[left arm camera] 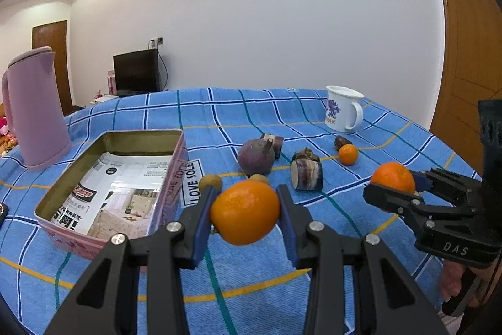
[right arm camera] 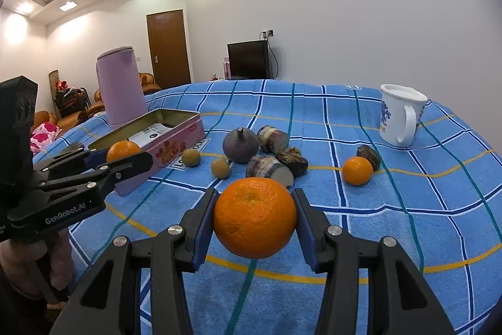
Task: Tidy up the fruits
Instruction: 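Carry the held oranges with both tools toward the pink tin box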
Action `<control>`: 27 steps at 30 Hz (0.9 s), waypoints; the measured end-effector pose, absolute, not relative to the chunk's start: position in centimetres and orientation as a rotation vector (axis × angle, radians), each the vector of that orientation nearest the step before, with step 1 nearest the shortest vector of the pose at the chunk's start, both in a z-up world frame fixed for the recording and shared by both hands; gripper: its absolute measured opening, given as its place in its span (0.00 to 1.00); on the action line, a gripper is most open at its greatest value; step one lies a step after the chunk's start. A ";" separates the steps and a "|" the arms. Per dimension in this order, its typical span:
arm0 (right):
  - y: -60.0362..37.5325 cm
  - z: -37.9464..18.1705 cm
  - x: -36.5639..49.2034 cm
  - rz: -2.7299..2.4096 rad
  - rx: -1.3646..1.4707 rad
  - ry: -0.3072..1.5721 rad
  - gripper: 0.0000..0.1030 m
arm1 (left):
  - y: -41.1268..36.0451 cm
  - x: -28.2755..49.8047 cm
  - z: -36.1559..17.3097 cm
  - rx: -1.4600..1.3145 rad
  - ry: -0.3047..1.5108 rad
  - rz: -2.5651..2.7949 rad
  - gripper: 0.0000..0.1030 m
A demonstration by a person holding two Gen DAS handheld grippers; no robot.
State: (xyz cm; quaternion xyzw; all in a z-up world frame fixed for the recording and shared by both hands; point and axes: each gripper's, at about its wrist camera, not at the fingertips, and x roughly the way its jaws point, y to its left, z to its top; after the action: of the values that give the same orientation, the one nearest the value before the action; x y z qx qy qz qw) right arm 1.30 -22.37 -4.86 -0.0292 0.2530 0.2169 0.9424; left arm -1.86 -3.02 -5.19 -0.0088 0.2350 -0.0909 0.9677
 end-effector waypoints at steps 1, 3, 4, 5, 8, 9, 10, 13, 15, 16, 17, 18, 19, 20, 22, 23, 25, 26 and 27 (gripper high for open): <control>-22.3 -4.8 1.2 0.445 -0.060 0.514 0.48 | -3.1 -1.9 -5.2 -0.015 0.471 -0.181 0.39; -22.2 -4.6 1.0 0.448 -0.062 0.506 0.48 | -3.2 -2.1 -5.0 -0.005 0.458 -0.176 0.39; -22.1 -4.5 0.9 0.450 -0.061 0.502 0.48 | -3.3 -2.3 -4.9 0.000 0.449 -0.174 0.39; -22.1 -4.4 0.8 0.453 -0.061 0.496 0.48 | -3.4 -2.5 -4.8 0.005 0.441 -0.174 0.39; -22.0 -4.2 0.7 0.456 -0.060 0.485 0.48 | -3.6 -2.8 -4.6 0.019 0.422 -0.169 0.39; -22.0 -4.2 0.7 0.457 -0.059 0.481 0.48 | -3.6 -2.9 -4.5 0.024 0.414 -0.169 0.39; -22.0 -4.1 0.7 0.457 -0.057 0.479 0.48 | -3.7 -2.9 -4.4 0.026 0.410 -0.167 0.39; -22.0 -4.1 0.6 0.457 -0.056 0.476 0.48 | -3.7 -3.1 -4.2 0.031 0.397 -0.163 0.39; -22.1 -4.0 0.6 0.456 -0.052 0.469 0.48 | -3.7 -3.2 -4.1 0.029 0.389 -0.160 0.39; -22.1 -4.0 0.5 0.457 -0.051 0.465 0.48 | -3.7 -3.2 -4.0 0.029 0.386 -0.160 0.39; -22.2 -3.9 0.5 0.456 -0.050 0.462 0.48 | -3.7 -3.2 -4.0 0.030 0.383 -0.159 0.39; -22.2 -3.8 0.5 0.457 -0.049 0.458 0.48 | -3.7 -3.3 -3.9 0.030 0.380 -0.158 0.39; -22.3 -3.8 0.5 0.456 -0.048 0.455 0.48 | -3.7 -3.3 -3.9 0.030 0.377 -0.157 0.39; -22.3 -3.7 0.4 0.455 -0.046 0.450 0.48 | -3.8 -3.4 -3.8 0.031 0.373 -0.158 0.39; -22.4 -3.6 0.4 0.454 -0.044 0.444 0.48 | -3.9 -3.4 -3.7 0.034 0.367 -0.158 0.39; -22.5 -3.5 0.4 0.453 -0.043 0.441 0.48 | -4.0 -3.5 -3.6 0.036 0.361 -0.158 0.39; -22.5 -3.5 0.4 0.451 -0.042 0.436 0.48 | -4.1 -3.6 -3.5 0.041 0.351 -0.158 0.39; -22.6 -3.4 0.4 0.451 -0.041 0.435 0.48 | -4.1 -3.6 -3.5 0.042 0.349 -0.158 0.40; -22.6 -3.4 0.4 0.452 -0.040 0.433 0.48 | -4.2 -3.7 -3.4 0.043 0.347 -0.158 0.39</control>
State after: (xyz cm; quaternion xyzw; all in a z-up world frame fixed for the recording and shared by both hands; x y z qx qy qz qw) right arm 0.40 -22.58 -3.39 -0.0197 0.2130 0.2221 0.9513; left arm -3.66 -4.18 -3.40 0.0211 0.1726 -0.0785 0.9816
